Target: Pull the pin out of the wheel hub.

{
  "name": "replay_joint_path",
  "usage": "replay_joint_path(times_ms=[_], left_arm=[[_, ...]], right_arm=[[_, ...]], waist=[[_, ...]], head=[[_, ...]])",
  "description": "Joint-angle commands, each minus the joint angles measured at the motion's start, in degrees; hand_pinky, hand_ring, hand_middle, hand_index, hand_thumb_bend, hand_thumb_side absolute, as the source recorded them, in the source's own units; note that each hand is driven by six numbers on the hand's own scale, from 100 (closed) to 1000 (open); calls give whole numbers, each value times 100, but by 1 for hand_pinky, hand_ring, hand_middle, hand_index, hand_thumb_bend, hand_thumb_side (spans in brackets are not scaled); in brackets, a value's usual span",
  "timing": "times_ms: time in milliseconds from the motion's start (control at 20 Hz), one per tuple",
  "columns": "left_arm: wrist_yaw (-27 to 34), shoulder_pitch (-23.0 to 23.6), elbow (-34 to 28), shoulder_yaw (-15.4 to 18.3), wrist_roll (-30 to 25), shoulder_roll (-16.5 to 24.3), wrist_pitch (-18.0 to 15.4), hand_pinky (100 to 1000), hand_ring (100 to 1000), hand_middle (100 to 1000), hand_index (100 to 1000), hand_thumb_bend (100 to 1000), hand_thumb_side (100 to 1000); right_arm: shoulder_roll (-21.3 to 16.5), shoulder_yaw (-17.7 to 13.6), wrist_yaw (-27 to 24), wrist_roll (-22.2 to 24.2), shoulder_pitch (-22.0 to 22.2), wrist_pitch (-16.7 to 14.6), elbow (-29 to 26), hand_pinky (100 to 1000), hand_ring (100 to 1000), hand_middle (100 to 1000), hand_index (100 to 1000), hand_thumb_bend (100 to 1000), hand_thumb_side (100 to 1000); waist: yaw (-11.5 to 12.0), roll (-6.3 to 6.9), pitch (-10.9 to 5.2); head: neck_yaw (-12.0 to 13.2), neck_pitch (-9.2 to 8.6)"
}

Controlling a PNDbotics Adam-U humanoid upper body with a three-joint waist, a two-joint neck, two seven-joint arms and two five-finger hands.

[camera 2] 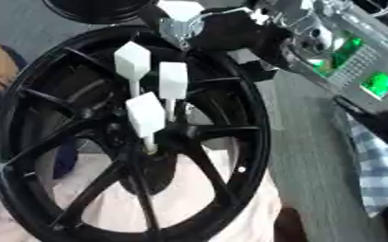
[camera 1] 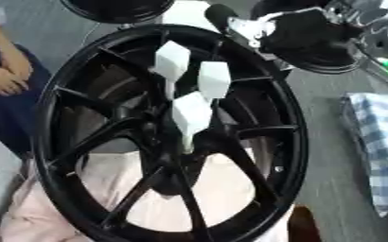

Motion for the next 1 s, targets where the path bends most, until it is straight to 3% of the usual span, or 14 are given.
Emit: replay_joint_path(times_ms=[50,350,750,1000], left_arm=[[-62,20,-130,76,39,200,-8,580,559,560,716,100,894],[-88,88,-144,120,85,240,-5,580,559,560,715,100,894],[-106,93,-148,140,94,260,-1,581,559,560,714,100,893],[-112,85,-167,131,84,260,-1,581,559,560,714,100,893]], right_arm=[[199,-94,124,312,-134,82,35,776,820,751,799,348,528],[499,-253,124,932,111,458,-372,772,832,757,799,326,520],[353,-539,196,1722,407,1100,-1008,777,851,776,817,409,428],[286,-666,342,2220,565,1234,-1099,783,859,785,826,441,403]], waist=[[-50,26,-187],[-151,4,-212],[-182,-3,-208],[-159,-10,-182]], head=[[113,38],[272,-22],[418,-125],[488,-144]])
